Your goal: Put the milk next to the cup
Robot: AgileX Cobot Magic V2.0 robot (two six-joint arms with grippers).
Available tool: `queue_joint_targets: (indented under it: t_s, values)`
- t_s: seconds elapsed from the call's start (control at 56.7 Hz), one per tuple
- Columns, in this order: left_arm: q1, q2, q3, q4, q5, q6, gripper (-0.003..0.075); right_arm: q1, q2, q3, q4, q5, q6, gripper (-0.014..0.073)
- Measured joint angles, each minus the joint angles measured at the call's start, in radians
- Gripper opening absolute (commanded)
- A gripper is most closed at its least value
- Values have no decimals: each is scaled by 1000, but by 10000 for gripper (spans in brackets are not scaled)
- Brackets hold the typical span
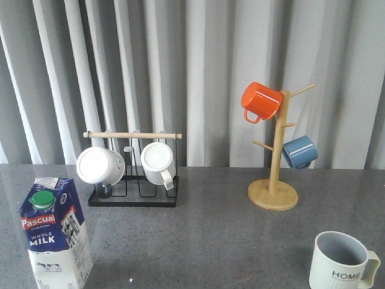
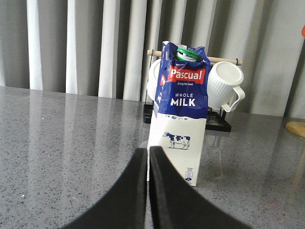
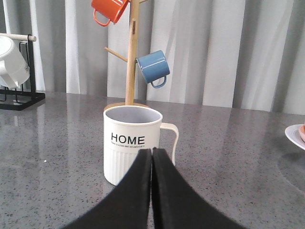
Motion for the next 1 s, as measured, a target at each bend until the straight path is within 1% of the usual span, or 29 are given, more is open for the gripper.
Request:
queue_joint_targets:
  t_s: [0.917,1.005]
  values:
    - [0,0,0,0,0,0,-3,0,0,0,0,-2,0,-9]
    - [0,0,0,1,-46,9,-3,0,0,0,0,-37,-2,-9]
